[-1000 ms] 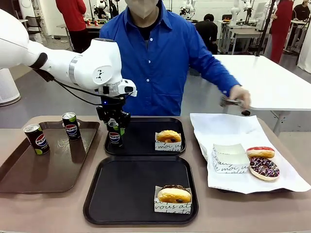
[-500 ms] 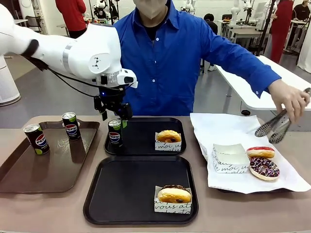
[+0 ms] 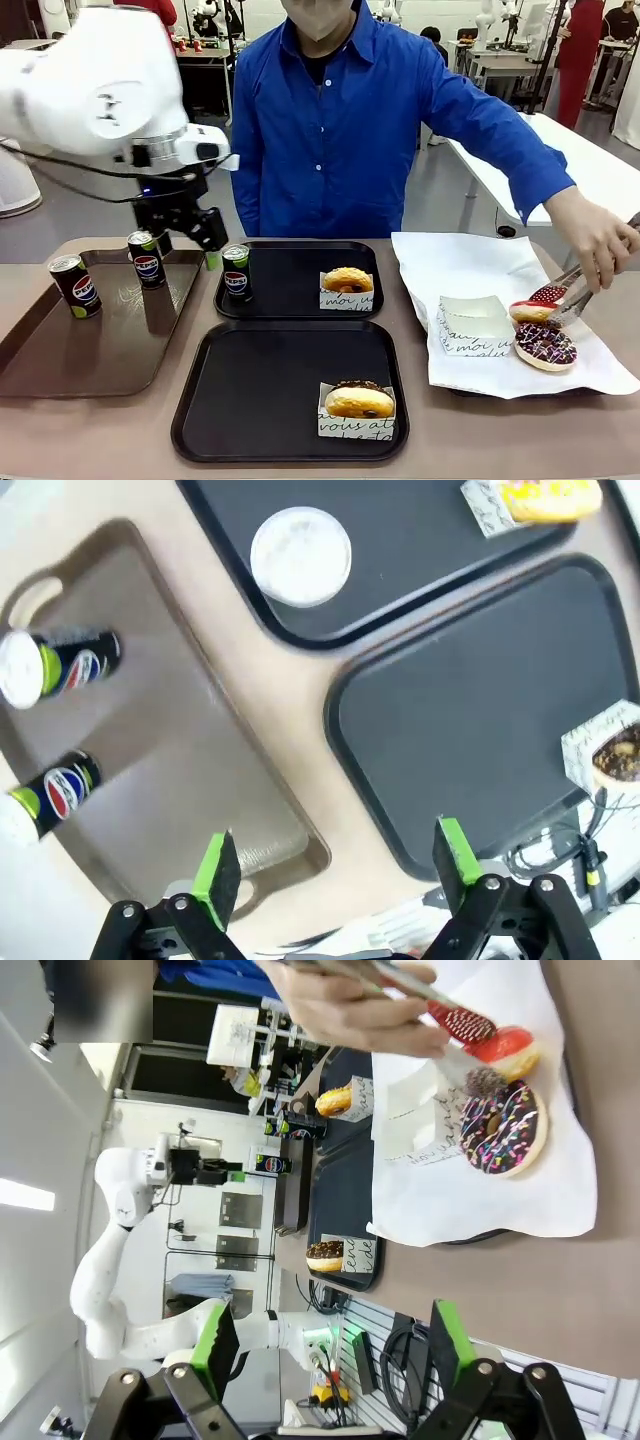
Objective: Set up donuts and drinks on trays.
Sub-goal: Pick up one Pepsi coke and place it on the Flat Tray, then pick up one Pepsi coke from the Handle tray and place it on the Flat Tray without a Pepsi coke.
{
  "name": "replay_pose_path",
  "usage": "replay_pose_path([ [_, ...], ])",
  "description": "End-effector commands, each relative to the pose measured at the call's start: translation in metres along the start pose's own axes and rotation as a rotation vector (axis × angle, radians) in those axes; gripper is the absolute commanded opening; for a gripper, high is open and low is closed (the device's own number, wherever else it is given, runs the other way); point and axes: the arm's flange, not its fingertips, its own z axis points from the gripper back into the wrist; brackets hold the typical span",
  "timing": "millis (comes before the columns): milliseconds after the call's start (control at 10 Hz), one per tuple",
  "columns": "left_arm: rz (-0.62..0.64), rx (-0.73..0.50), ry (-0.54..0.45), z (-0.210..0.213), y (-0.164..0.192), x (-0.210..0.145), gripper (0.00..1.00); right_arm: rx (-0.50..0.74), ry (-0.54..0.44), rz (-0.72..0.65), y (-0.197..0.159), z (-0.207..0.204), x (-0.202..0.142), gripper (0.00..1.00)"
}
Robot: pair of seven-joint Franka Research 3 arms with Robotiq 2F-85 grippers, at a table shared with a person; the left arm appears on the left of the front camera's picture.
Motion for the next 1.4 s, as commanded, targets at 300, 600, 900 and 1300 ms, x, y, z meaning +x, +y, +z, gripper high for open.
replay_pose_path([
  [300,0.000,0.000,0.000,0.000,0.000,0.000,1.00,0.019,-0.009,0.016,0.001,0.000,0.001,1.00],
  [600,0.000,0.000,0.000,0.000,0.000,0.000,1.00,0.019,-0.009,0.016,0.001,0.000,0.001,1.00],
  [900,0.025,-0.067,-0.035,0.029,0.031,0.001,1.00,0.019,-0.009,0.016,0.001,0.000,0.001,1.00],
  [1300,0.243,-0.059,-0.074,0.035,0.136,-0.056,1.00,0.019,-0.009,0.016,0.001,0.000,0.001,1.00],
])
